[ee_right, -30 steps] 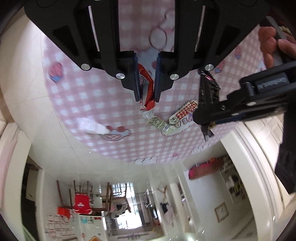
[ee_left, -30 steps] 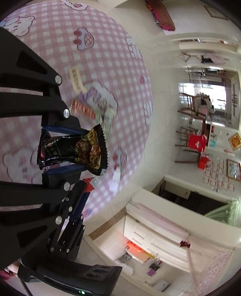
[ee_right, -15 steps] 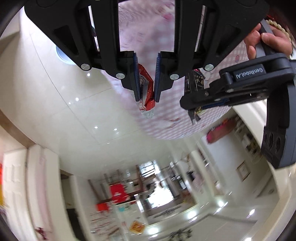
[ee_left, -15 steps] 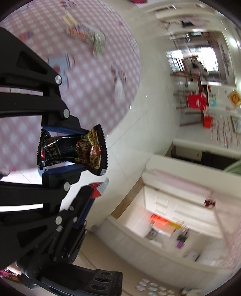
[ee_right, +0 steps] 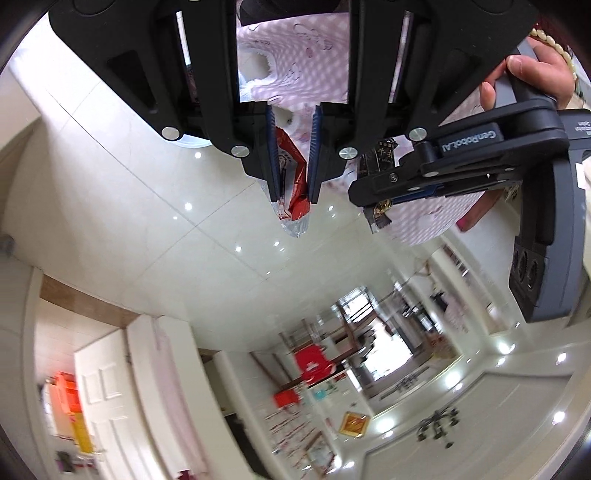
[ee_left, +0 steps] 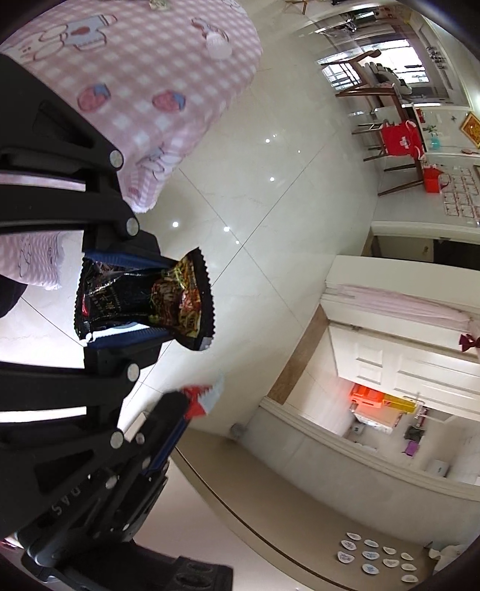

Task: Collect trash
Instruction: 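Carry both wrappers to the bucket and open the left tool over it, then open the right tool to drop the red-white wrapper into the bucket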

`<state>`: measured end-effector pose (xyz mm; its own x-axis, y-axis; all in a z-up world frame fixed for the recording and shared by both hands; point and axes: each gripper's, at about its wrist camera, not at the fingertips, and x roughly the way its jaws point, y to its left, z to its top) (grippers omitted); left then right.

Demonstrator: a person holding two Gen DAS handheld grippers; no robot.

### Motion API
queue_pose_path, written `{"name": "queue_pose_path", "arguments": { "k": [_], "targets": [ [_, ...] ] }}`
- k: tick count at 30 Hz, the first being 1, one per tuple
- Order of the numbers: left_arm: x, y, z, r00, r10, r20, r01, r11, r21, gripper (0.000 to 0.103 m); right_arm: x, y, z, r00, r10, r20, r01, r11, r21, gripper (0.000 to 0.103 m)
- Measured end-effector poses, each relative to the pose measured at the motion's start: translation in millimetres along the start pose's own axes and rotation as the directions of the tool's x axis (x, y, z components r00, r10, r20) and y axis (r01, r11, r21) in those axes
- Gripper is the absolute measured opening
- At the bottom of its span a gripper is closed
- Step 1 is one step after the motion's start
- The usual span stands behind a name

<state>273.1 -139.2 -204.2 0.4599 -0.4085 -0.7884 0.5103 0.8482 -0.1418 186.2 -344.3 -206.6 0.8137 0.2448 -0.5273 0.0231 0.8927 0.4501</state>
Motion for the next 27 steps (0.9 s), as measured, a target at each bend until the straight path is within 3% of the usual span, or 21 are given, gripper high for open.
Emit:
{"name": "queue_pose_path", "arguments": {
  "k": [4,5,6,8,14,27],
  "targets": [
    [16.7,-7.0,3.9,1.0,-0.007,-0.016,0.007,1.0,-0.01,0.031,-8.2,-20.1,-2.9,0.999,-0.035,0.04,0.033,0.998,0.049,0.014],
    [20.3,-8.0,5.6,1.0,-0.007,-0.019,0.007,1.0,-0.015,0.041,-9.5,-23.7,-2.9,0.998,-0.045,0.049,0.042,0.997,0.059,0.014],
    [24.8,-8.8,6.8,1.0,-0.004,-0.027,0.004,1.0,-0.021,0.063,-12.9,-24.6,-6.6,0.997,-0.051,0.055,0.047,0.997,0.065,0.014],
    [26.8,-8.1,9.4,1.0,0.015,-0.009,-0.015,0.999,-0.04,0.079,-13.1,-26.6,-8.8,0.997,-0.055,0.054,0.051,0.995,0.082,0.015],
    [28.4,-2.8,5.3,0.998,0.042,-0.046,-0.044,0.998,-0.053,0.081,-12.0,-31.9,-10.6,0.998,-0.043,0.036,0.04,0.995,0.088,0.015],
    [5.9,7.2,-1.8,0.998,0.064,-0.03,-0.066,0.995,-0.07,0.082,-13.9,-23.9,-6.0,1.0,-0.016,0.022,0.014,0.998,0.066,0.015]
  ]
}}
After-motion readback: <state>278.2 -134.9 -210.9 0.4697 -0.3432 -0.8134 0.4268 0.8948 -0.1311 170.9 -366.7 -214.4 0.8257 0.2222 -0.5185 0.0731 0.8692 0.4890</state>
